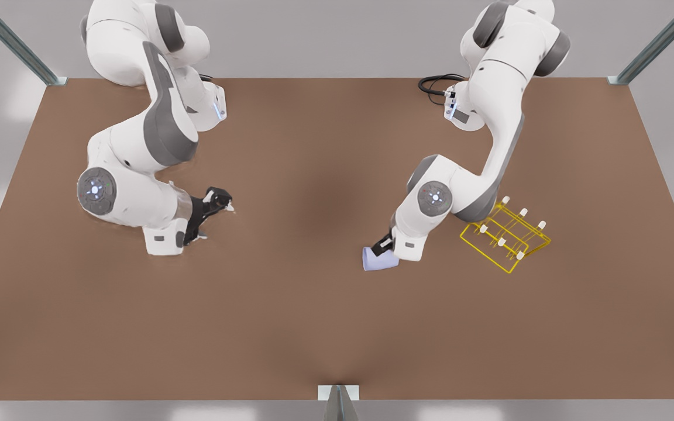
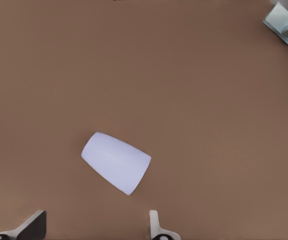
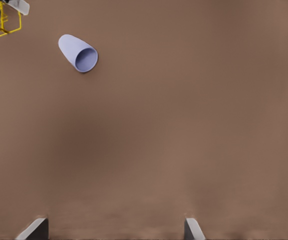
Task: Place the cup on the cup holder
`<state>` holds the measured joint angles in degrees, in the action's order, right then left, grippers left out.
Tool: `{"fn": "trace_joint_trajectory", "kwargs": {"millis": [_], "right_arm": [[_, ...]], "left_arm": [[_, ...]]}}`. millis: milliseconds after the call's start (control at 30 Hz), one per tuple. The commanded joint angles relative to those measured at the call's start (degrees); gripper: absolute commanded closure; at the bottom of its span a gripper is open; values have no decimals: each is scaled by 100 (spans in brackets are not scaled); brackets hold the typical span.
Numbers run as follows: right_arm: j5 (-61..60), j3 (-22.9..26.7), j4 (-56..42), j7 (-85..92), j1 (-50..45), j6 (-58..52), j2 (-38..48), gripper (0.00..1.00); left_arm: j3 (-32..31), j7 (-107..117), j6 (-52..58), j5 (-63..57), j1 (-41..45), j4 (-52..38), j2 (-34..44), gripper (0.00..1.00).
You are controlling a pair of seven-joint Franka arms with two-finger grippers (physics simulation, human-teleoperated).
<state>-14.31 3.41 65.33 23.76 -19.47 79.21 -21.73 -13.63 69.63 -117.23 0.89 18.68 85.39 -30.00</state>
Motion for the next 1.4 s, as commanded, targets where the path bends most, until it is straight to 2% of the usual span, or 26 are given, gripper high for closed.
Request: {"fn": "trace_joint_trajectory", "kwargs": {"millis": [0,33,67,133,233,433,500,767,967,1367], "right_arm": [[1624,-358,182,-4679,118,-1444,678,0],[1730,-569,480,-4679,356,-1444,1073,0],[1748,-552,630,-4670,338,-1444,1241,0],[1809,-517,709,-4697,312,-1628,1355,0],[1765,-402,709,-5127,435,-1752,916,0],[1739,-402,666,-5031,426,-1699,907,0],[1721,-411,666,-5031,417,-1637,881,0],[1686,-411,674,-5031,391,-1628,845,0],[1642,-411,674,-5031,382,-1628,810,0],[1598,-411,674,-5031,391,-1576,749,0]], "left_arm": [[9,6466,-784,8,-5,22,11,0],[9,6466,-1318,60,-162,144,38,0],[18,6431,-1663,395,-146,259,38,0],[18,6116,-1672,87,39,461,-15,0],[27,6176,-1487,500,13,461,-331,0],[18,7046,-1399,650,-251,373,-885,0],[18,7020,-960,623,-251,399,-903,0],[9,5341,-898,597,-172,400,-894,0],[9,5157,-1602,606,-163,400,-982,0],[9,5130,-1900,597,-154,628,-1281,0]]}}
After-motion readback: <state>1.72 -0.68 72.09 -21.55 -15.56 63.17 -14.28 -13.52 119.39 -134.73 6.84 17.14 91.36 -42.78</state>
